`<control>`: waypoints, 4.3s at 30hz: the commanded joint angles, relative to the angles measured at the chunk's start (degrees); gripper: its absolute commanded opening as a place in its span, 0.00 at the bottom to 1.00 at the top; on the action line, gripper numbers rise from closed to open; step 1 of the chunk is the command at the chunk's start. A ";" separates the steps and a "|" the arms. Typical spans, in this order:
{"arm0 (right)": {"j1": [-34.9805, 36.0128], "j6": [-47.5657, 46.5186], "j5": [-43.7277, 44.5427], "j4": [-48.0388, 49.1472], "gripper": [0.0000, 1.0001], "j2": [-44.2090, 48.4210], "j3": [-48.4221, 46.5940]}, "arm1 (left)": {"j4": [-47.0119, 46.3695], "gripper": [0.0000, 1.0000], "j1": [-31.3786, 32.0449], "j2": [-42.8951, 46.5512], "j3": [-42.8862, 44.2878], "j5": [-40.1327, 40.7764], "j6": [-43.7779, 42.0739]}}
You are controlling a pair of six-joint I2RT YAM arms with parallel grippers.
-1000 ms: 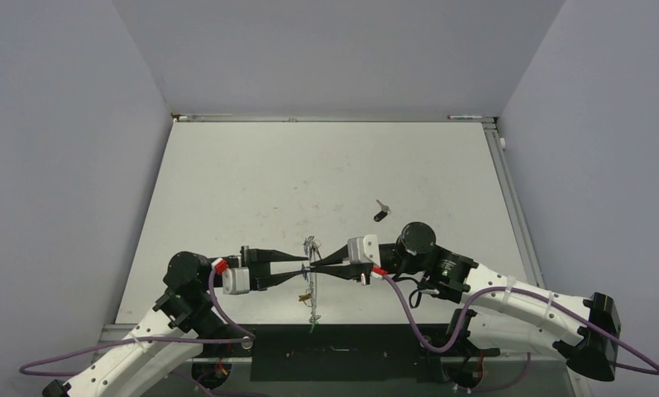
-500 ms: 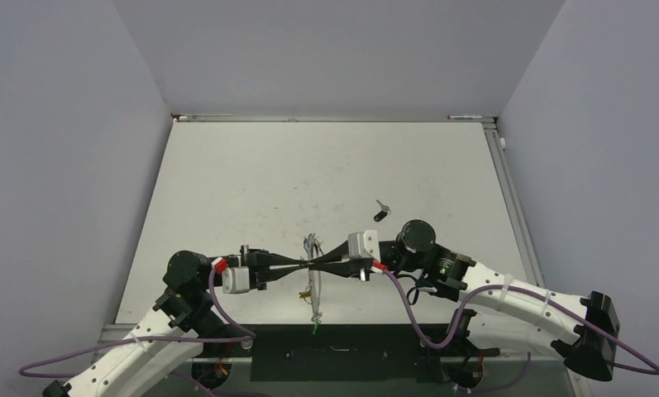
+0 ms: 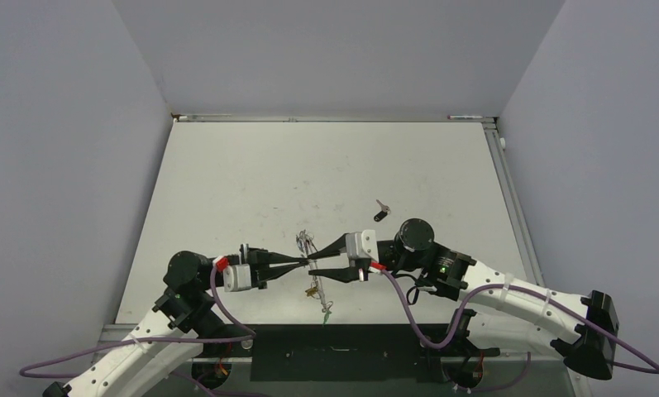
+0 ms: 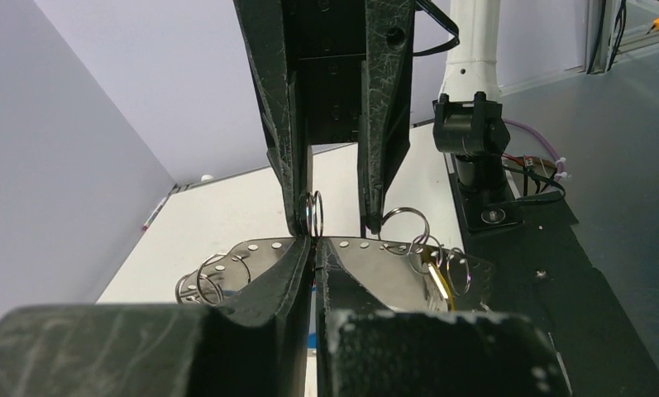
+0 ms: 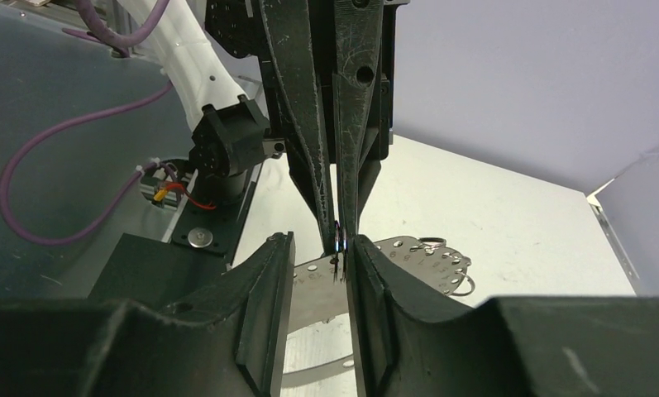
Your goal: Put the keys on the keyring
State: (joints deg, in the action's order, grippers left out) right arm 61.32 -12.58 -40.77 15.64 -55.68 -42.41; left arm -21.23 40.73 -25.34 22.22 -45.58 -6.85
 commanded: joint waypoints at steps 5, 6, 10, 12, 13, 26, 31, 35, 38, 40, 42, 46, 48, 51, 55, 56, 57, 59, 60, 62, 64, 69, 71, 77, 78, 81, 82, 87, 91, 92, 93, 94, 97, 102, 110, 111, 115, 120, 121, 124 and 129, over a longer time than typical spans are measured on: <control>0.80 -3.19 4.40 -3.59 0.37 0.92 -4.43 | -0.84 0.00 -0.17 0.28 1.96 4.23 0.08; 0.82 -3.55 5.54 -4.89 0.40 1.31 -4.96 | -0.76 0.00 -0.13 0.28 1.95 4.32 -0.10; 0.82 -5.79 11.08 -11.79 0.47 2.49 -8.85 | 1.43 0.00 -0.17 -0.45 2.57 5.26 -1.74; 0.99 -7.47 13.00 -18.25 0.47 2.07 -12.30 | 1.77 0.00 -0.13 -0.72 2.83 5.62 -1.93; 1.18 -8.24 13.89 -20.60 0.47 1.71 -13.70 | 1.83 0.00 -0.13 -0.73 2.83 5.79 -1.98; 7.27 -15.73 23.50 -38.38 0.43 -5.83 -22.77 | 2.71 0.00 -0.05 -0.84 2.88 6.91 -2.39; 7.43 -15.83 24.51 -37.11 0.36 -7.30 -21.75 | 2.73 0.00 -0.02 -0.85 2.85 6.90 -2.29; 7.43 -16.01 24.65 -36.33 0.31 -8.05 -21.68 | 2.74 0.00 0.03 -0.81 2.83 6.74 -2.34; 7.41 -16.18 25.02 -35.86 0.29 -8.33 -21.57 | 2.77 0.00 0.05 -0.90 2.92 6.62 -2.22; 7.36 -16.25 25.04 -35.64 0.28 -8.55 -21.52 | 2.70 0.00 0.05 -0.91 2.92 6.54 -2.20; 7.41 -16.25 24.87 -35.50 0.29 -8.77 -21.54 | 2.71 0.00 0.01 -0.92 2.91 6.52 -2.20; 7.41 -16.23 24.69 -34.91 0.24 -9.35 -21.39 | 2.67 0.00 0.07 -0.79 2.83 6.56 -2.11; 7.40 -16.23 24.61 -34.66 0.21 -9.62 -21.35 | 2.63 0.00 0.13 -0.74 2.83 6.59 -2.11; 7.41 -16.21 24.82 -34.29 0.12 -9.91 -21.35 | 2.60 0.00 0.14 -0.80 2.83 6.49 -2.11; 7.40 -16.36 25.31 -32.82 0.05 -9.25 -20.61 | 2.65 0.00 0.09 -0.72 2.77 6.54 -2.20; 7.39 -16.44 25.73 -32.22 0.05 -8.76 -20.11 | 2.66 0.01 0.12 -0.45 2.64 6.70 -2.20; 7.39 -16.24 26.19 -31.18 0.05 -8.02 -19.54 | 2.56 0.05 0.14 -0.10 2.39 6.73 -2.39; 7.40 -16.25 26.60 -29.19 0.05 -6.17 -18.35 | 2.41 0.15 0.14 0.66 1.94 6.88 -2.63; 7.39 -16.21 26.70 -28.15 0.05 -5.28 -17.86 | 2.36 0.21 0.14 1.00 1.81 7.31 -2.64; 7.31 -16.04 26.71 -27.18 0.05 -3.65 -17.31 | 2.42 0.31 0.01 1.22 1.69 7.77 -2.64; 7.37 -15.91 26.71 -26.69 0.05 -2.91 -17.18 | 2.36 0.36 0.05 0.99 1.77 7.67 -2.73; 7.38 -15.66 27.50 -25.39 0.05 -1.71 -16.69 | 2.66 0.37 0.04 0.51 1.86 7.25 -2.90; 7.39 -15.53 27.02 -24.94 0.05 -1.43 -16.46 | 2.54 0.37 0.03 0.28 1.91 7.25 -2.90; 7.37 -15.13 25.91 -24.83 0.05 -1.54 -16.45 | 1.58 0.37 0.05 -0.82 1.89 7.15 -2.25; 7.36 -14.96 25.65 -24.71 0.05 -1.68 -16.33 | 1.32 0.37 0.05 -0.84 1.82 7.36 -2.02; 7.38 -14.71 24.69 -24.51 0.05 -2.17 -16.39 | 0.93 0.37 0.05 -0.82 1.69 7.90 -1.78; 7.41 -14.61 24.38 -24.52 0.05 -2.34 -16.39 | 0.87 0.37 0.05 -0.82 1.69 8.08 -1.84; 7.38 -14.33 23.04 -24.61 0.05 -3.10 -16.51 | 1.01 0.42 0.04 -0.45 1.51 9.63 -1.85; 7.48 -13.97 22.19 -23.97 0.05 -3.59 -16.51 | 1.01 0.47 0.03 -0.56 1.51 9.88 -1.64; 7.49 -13.97 22.03 -23.87 0.05 -3.76 -16.49 | 1.00 0.47 0.05 -0.54 1.51 9.90 -1.67; 7.43 -13.96 21.93 -23.75 0.05 -3.88 -16.50 | 0.99 0.47 0.05 -0.58 1.51 9.81 -1.74; 7.45 -13.93 21.76 -23.74 0.05 -4.07 -16.51 | 0.95 0.47 0.05 -0.53 1.51 9.84 -1.80; 7.49 -13.79 21.23 -23.44 0.05 -4.26 -16.49 | 1.10 0.46 0.05 -0.58 1.51 10.28 -2.09; 7.58 -13.46 19.90 -22.69 0.05 -4.60 -16.57 | 1.20 0.37 0.05 -0.83 1.60 10.26 -2.29; 7.58 -13.27 20.10 -20.38 0.05 -4.17 -15.51 | 2.10 0.03 0.01 -0.93 2.04 9.90 -2.99; 7.52 -13.22 20.24 -19.86 0.05 -3.92 -15.23 | 2.09 0.02 0.00 -0.90 2.04 9.93 -3.04; 7.49 -12.40 21.77 -16.83 0.05 -2.15 -13.54 | 2.33 0.00 0.01 -1.03 2.29 10.12 -2.95; 7.39 -11.43 22.27 -12.77 0.05 -0.50 -11.62 | 2.43 0.00 0.05 -1.20 2.39 9.80 -2.91; 7.36 -11.23 22.57 -12.31 0.05 -0.42 -11.37 | 2.43 0.00 0.05 -1.23 2.39 9.81 -2.98; 7.41 -10.60 23.70 -10.08 0.05 0.06 -10.19 | 2.43 0.00 0.03 -1.16 2.39 9.65 -3.11; 7.38 -9.79 25.53 -6.88 0.05 1.19 -8.63 | 2.91 0.01 0.04 -1.11 2.39 9.48 -3.59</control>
State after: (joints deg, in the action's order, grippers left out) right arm 68.18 -24.38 -15.29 -0.82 -57.04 -51.29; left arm -16.67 40.77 -26.11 22.24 -36.34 -9.69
